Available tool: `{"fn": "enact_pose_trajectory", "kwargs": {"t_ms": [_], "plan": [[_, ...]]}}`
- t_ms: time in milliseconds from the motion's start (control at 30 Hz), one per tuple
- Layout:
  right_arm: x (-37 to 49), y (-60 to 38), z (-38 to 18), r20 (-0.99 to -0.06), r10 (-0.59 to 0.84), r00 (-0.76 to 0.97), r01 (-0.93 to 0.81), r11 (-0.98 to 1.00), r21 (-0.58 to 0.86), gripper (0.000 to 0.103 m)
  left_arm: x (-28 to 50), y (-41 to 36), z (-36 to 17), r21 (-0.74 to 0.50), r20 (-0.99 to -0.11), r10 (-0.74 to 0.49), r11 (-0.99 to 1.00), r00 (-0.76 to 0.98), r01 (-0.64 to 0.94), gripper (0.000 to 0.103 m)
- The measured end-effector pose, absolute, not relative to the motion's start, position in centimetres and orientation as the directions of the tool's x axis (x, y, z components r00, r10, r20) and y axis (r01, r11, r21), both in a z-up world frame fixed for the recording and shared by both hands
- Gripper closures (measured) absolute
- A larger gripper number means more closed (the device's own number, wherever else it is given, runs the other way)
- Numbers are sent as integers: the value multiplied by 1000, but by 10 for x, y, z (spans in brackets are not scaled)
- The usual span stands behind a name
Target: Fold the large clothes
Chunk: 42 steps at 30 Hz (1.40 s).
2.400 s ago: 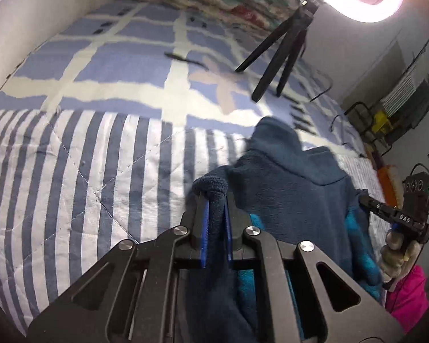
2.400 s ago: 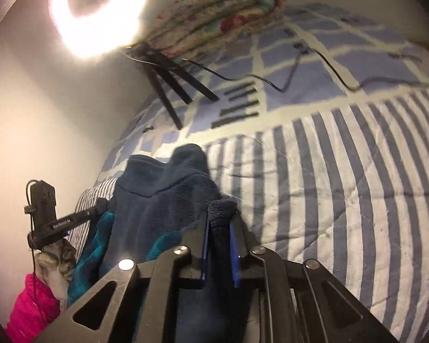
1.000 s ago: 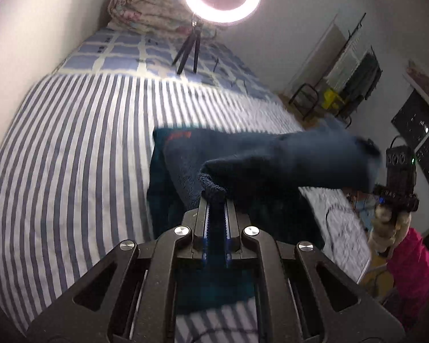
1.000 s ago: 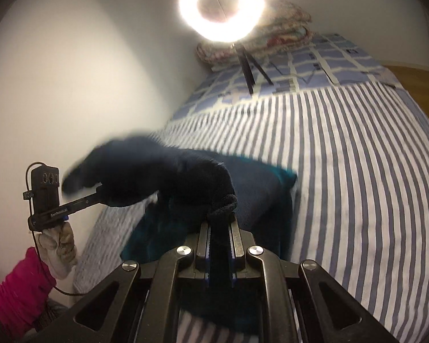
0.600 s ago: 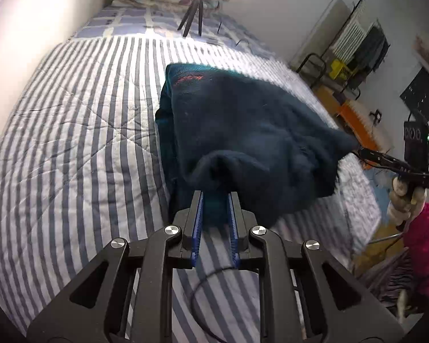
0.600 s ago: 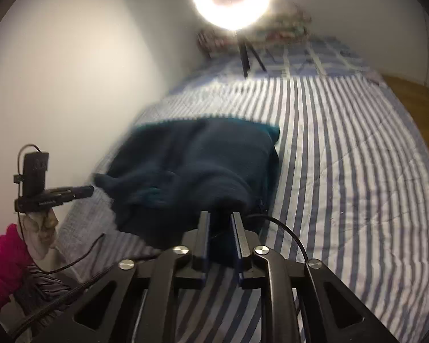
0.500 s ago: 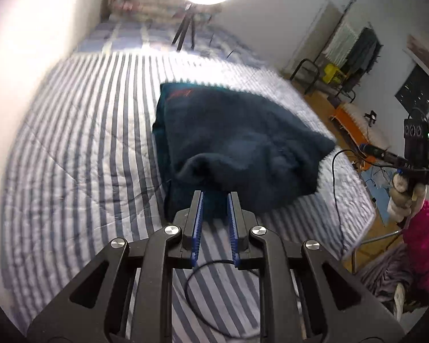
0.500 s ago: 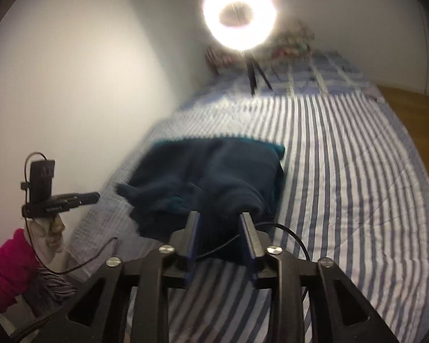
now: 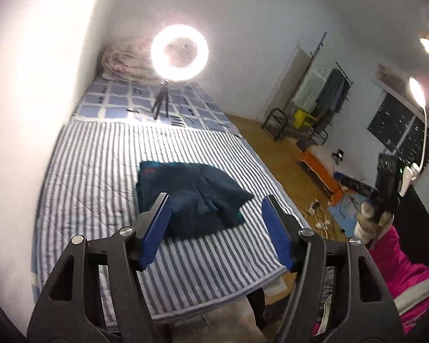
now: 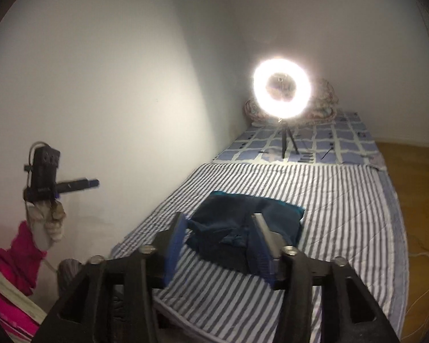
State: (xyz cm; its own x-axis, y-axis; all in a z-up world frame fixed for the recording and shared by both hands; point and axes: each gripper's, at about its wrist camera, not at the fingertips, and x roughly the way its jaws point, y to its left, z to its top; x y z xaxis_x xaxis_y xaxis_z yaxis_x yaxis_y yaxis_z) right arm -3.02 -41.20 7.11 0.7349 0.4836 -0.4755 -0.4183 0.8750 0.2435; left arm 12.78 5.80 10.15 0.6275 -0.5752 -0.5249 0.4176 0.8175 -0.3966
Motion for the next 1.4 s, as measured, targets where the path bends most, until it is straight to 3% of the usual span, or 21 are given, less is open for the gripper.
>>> {"fn": "enact_pose_trajectory", "kwargs": {"t_ms": [133, 233, 400, 600, 700, 733, 833, 867, 933, 1100, 1167, 1300, 1400], "plan": [[-1, -415, 36, -505, 471, 723, -359, 881, 309, 43, 164, 66, 60, -467, -569, -573, 816, 590, 341, 29], [40, -424, -7, -554, 437, 708, -276, 894, 353, 25, 205, 73, 6, -560, -606, -594, 791, 529, 246, 29], [108, -441, -77, -659, 385, 647, -141, 909, 392, 24, 265, 80, -65, -665, -616, -627, 739, 476, 113, 29], [160, -461, -142, -661, 502, 558, -51, 816, 576, 26, 311, 63, -136, -737, -624, -688, 676, 372, 15, 29], [177, -466, -162, -643, 547, 537, -26, 772, 635, 33, 327, 53, -162, -754, -625, -704, 656, 337, -26, 30], [184, -466, -169, -638, 560, 528, -19, 759, 651, 42, 332, 50, -170, -762, -621, -714, 647, 325, -33, 32], [197, -458, -185, -637, 602, 482, -18, 733, 680, 76, 342, 38, -183, -764, -625, -723, 644, 295, -40, 84], [196, -456, -185, -638, 605, 477, -19, 732, 681, 86, 343, 36, -183, -763, -625, -722, 645, 296, -39, 85], [190, -453, -176, -627, 611, 484, -33, 728, 684, 91, 341, 36, -174, -774, -604, -735, 634, 307, -5, 88], [159, -453, -140, -601, 620, 504, -116, 738, 664, 95, 323, 46, -138, -781, -560, -757, 618, 336, 90, 89], [154, -451, -148, -625, 600, 499, -116, 761, 638, 95, 322, 49, -144, -741, -608, -719, 666, 336, 85, 89], [163, -437, -192, -778, 466, 421, -68, 872, 485, 95, 328, 39, -195, -633, -738, -616, 773, 275, 35, 89], [164, -428, -206, -814, 419, 402, -88, 903, 421, 95, 325, 36, -210, -627, -745, -611, 778, 268, 31, 88]]}}
